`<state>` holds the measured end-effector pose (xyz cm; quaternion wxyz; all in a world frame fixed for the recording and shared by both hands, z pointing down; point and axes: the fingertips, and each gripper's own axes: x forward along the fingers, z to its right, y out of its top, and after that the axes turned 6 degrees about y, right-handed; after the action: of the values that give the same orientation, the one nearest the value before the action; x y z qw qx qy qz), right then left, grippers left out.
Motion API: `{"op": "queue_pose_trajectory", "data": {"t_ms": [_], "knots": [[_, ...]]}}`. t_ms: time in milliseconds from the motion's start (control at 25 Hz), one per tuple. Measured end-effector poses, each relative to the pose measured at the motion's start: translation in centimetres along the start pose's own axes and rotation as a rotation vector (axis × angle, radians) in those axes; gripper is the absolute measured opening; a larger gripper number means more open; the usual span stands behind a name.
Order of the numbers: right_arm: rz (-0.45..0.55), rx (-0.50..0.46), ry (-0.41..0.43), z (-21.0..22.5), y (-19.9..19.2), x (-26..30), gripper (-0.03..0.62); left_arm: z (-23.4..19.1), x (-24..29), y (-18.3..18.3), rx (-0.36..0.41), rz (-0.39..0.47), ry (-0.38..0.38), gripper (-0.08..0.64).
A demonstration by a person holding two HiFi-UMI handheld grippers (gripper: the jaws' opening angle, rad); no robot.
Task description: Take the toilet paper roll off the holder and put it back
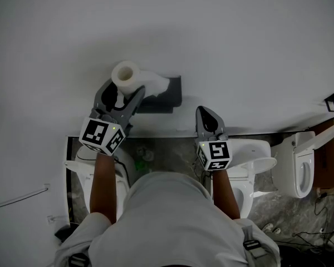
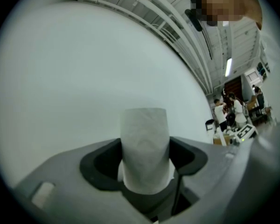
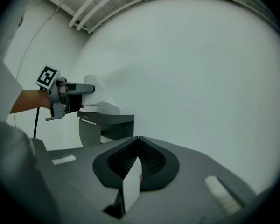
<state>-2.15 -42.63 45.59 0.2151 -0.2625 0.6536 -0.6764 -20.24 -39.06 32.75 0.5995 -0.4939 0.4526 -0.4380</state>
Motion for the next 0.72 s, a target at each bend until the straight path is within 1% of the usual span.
{"op": "queue_pose_trajectory", "data": {"t_ms": [160,400,720], "knots": [[0.009,-0.002,-0.003,-0.2,0.3,-0.3,-0.002,0.1,0.1,1.3,0.015,0.009,-0.012,0.306],[0.023,-0.01,-0.005,-0.9,0.6,-0.7,-0.002,-0.6,-0.3,2.9,0.034,0.023,-0.004,0.305],[0.046,-0.004,-0.02,-0.9,0.9,-1.3,-0.002,-1.1,-0.4,6.0,0.064,0.081,0.01,0.307]]}}
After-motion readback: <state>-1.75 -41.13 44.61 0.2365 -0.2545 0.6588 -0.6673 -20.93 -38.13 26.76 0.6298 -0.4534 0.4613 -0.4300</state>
